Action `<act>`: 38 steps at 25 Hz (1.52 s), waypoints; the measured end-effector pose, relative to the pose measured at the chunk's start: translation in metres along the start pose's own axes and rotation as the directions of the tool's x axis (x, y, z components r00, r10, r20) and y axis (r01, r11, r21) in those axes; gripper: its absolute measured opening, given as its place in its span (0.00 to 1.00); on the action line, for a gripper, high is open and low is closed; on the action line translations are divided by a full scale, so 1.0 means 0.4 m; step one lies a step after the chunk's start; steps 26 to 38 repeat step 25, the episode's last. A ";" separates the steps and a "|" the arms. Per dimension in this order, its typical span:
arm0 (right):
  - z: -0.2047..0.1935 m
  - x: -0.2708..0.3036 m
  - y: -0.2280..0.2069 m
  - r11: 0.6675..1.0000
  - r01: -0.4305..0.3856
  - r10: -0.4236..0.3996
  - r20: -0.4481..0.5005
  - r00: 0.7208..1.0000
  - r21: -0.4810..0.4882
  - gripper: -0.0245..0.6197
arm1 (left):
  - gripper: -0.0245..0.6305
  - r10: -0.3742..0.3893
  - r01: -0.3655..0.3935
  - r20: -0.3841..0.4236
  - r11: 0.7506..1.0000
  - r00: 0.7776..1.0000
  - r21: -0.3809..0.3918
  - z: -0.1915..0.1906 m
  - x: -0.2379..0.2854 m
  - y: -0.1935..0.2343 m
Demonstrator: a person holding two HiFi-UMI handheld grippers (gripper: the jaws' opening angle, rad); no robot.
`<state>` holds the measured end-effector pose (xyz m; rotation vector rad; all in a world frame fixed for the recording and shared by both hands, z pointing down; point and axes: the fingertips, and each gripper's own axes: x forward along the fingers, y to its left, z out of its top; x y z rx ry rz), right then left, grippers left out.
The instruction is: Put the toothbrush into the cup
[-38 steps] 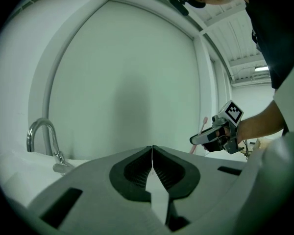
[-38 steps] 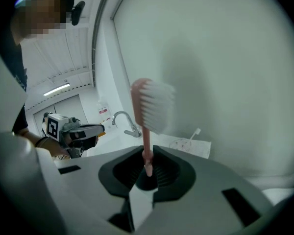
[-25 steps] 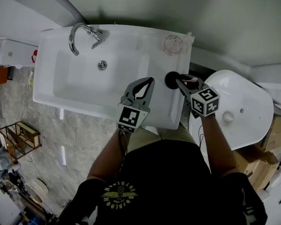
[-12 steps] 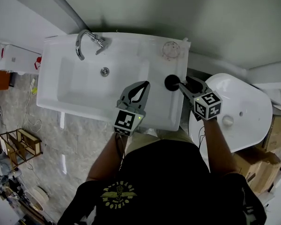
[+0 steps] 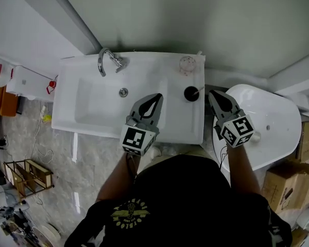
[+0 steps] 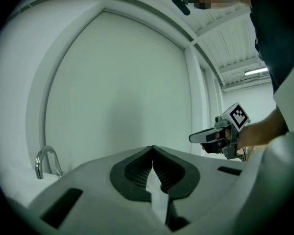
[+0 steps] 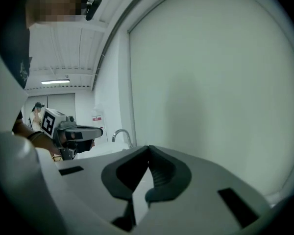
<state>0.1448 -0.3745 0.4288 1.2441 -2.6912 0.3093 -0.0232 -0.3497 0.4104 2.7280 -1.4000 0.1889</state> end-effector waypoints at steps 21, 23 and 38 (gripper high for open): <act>0.165 -0.274 0.258 0.980 0.199 -0.194 0.155 0.969 -0.014 0.05 | 0.05 -0.118 0.117 0.121 0.993 0.986 0.016 0.150 -0.217 -0.029; 0.172 -0.282 0.253 0.978 0.206 -0.201 0.158 0.967 -0.018 0.05 | 0.05 -0.128 0.126 0.123 0.992 0.984 0.019 0.151 -0.213 -0.040; 0.177 -0.289 0.246 0.977 0.214 -0.207 0.159 0.965 -0.023 0.05 | 0.05 -0.138 0.136 0.125 0.990 0.982 0.023 0.151 -0.206 -0.050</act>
